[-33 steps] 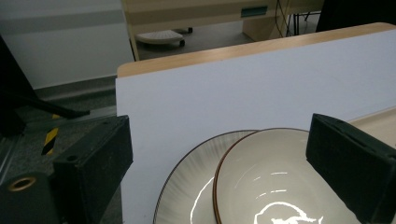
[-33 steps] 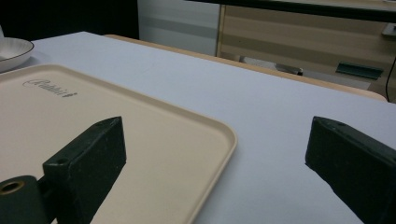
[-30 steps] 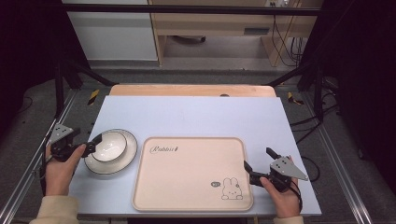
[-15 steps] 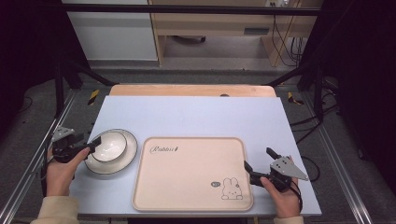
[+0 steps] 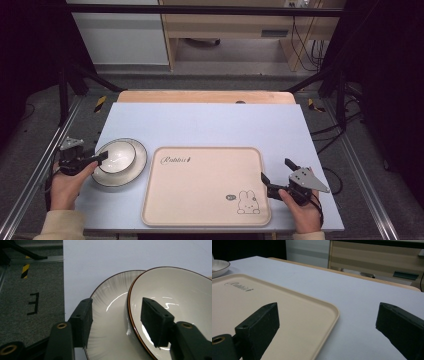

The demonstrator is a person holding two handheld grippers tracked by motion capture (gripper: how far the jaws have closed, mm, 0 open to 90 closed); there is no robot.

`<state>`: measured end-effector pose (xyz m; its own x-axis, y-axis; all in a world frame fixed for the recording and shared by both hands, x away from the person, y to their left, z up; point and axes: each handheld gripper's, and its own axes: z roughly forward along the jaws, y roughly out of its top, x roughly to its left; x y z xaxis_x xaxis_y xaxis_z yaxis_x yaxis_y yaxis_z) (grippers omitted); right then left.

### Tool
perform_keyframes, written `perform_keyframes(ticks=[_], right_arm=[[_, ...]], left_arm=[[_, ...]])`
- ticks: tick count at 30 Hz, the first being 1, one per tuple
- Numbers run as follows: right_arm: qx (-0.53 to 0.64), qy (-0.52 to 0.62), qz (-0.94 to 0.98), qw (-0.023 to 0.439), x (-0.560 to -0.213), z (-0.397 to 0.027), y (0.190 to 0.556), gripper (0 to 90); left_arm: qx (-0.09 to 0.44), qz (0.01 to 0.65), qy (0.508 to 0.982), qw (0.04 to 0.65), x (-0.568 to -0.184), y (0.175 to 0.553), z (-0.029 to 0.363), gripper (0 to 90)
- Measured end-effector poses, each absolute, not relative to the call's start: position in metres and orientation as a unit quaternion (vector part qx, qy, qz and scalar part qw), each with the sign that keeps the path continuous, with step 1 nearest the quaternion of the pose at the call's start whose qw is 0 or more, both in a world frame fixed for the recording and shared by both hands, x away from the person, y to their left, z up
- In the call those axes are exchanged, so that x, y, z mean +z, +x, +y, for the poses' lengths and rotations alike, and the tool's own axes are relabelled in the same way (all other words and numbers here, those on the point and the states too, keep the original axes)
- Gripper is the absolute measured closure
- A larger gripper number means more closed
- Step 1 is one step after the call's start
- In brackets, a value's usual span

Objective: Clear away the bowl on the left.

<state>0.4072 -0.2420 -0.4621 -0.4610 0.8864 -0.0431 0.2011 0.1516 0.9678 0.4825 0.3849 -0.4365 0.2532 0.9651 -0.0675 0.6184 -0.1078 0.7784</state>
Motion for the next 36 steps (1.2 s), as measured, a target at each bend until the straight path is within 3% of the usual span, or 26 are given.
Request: perform_keyframes(ticks=[20, 36], right_arm=[[0.517, 0.4, 0.682, 0.329, -0.462, -0.243, 0.405, 4.8], [0.517, 0.404, 0.677, 0.333, -0.461, -0.244, 0.404, 4.8]], left_arm=[[0.221, 0.573, 0.718, 0.327, -0.443, 0.488, 0.372, 80.4], [0.219, 0.59, 0.686, 0.364, -0.433, 0.481, 0.376, 81.9]])
